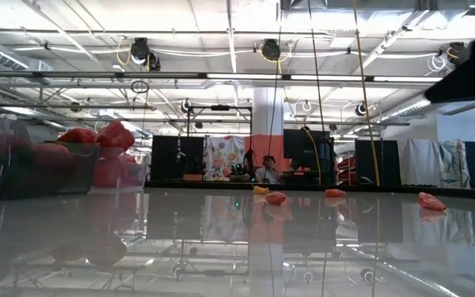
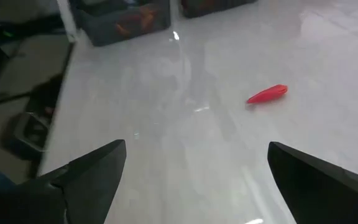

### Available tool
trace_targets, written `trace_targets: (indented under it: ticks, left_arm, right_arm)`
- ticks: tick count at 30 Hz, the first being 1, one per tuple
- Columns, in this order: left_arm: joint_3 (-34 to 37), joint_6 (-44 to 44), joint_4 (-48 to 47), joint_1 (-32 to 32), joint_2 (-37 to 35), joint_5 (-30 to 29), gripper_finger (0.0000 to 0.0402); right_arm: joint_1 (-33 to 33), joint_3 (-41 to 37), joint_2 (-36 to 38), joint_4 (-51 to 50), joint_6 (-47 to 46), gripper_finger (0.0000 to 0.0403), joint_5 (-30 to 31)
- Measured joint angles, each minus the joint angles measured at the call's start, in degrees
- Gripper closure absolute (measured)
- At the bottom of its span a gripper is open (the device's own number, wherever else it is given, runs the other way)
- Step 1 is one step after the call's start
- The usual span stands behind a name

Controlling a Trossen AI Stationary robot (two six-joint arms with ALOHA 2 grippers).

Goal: Sort produce into baskets
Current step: Put the middle right red chili pepper into the bottom black transparent bin

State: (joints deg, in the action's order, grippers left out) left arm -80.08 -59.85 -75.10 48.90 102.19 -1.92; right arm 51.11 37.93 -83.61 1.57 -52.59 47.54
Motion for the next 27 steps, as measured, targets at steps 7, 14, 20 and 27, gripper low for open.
trace_targets:
  ticks: [7,14,20,27]
  left_arm:
    - [-3.4,16.4,11.9,-4.0,-0.1,-13.8,0.0242]
    - [-3.3,38.3,27.0,-17.5,1.1,-22.1,0.0242]
    - [-3.2,57.1,44.2,-31.7,4.9,-14.4,0.0242]
    - [-3.3,60.2,75.0,-44.4,14.7,-7.7,0.0242]
  right_arm:
    - [-11.1,0.0,1.9,-6.4,6.4,0.0019,-11.7]
    - [-20.3,0.0,4.7,-10.3,11.6,0.0019,-12.7]
    - [-20.0,0.0,9.1,-19.7,5.6,0.0019,-13.0]
    - [-12.3,0.0,14.0,-37.2,-14.6,0.0019,-12.2]
